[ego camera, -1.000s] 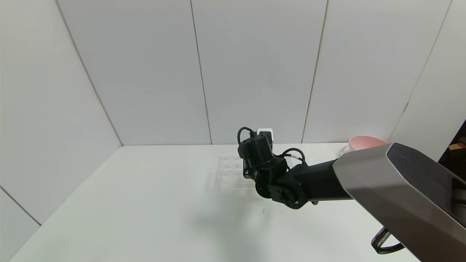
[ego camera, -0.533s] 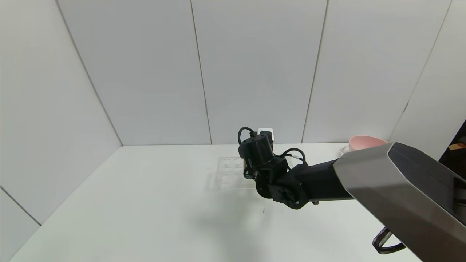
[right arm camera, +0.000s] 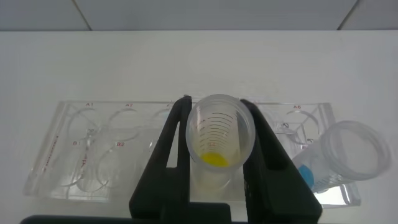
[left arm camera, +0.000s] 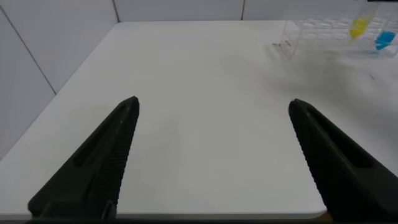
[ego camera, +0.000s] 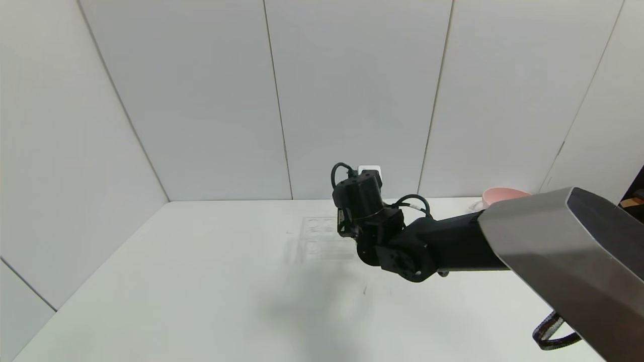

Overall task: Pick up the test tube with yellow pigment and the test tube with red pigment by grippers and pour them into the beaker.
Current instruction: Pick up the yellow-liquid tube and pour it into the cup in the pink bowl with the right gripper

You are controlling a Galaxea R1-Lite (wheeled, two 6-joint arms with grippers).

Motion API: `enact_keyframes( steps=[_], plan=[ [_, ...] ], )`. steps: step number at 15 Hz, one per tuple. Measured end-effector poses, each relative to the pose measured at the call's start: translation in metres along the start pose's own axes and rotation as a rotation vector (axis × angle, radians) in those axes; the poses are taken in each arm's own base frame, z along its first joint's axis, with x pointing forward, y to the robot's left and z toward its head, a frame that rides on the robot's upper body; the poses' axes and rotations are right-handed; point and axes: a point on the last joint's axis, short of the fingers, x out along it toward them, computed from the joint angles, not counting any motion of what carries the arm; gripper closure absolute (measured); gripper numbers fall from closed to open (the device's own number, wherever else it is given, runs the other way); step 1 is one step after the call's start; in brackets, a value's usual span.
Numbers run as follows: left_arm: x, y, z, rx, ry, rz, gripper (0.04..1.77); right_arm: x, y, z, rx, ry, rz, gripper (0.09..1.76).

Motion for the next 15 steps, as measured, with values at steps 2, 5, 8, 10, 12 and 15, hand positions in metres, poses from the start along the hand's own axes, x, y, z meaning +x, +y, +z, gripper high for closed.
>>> enact_keyframes(
  steps=[2,5,8,10,12,15],
  plan=[
    [0.0,0.0,0.0,0.0,0.0,0.0,0.09,-0.007,0.0,0.01,0.0,-0.018,0.01,1.31],
    [0.0,0.0,0.0,0.0,0.0,0.0,0.09,-0.021,-0.001,0.022,-0.001,-0.037,0.023,1.31],
    [0.0,0.0,0.0,0.0,0.0,0.0,0.09,-0.036,-0.004,0.033,-0.005,-0.049,0.036,1.31],
    [0.0,0.0,0.0,0.0,0.0,0.0,0.09,-0.046,-0.006,0.035,-0.012,-0.045,0.044,1.31],
    [0.0,0.0,0.0,0.001,0.0,0.0,0.09,-0.056,-0.01,0.034,-0.023,-0.035,0.05,1.31],
    [0.0,0.0,0.0,0.0,0.0,0.0,0.09,-0.071,-0.021,0.03,-0.039,-0.01,0.071,1.31]
  ],
)
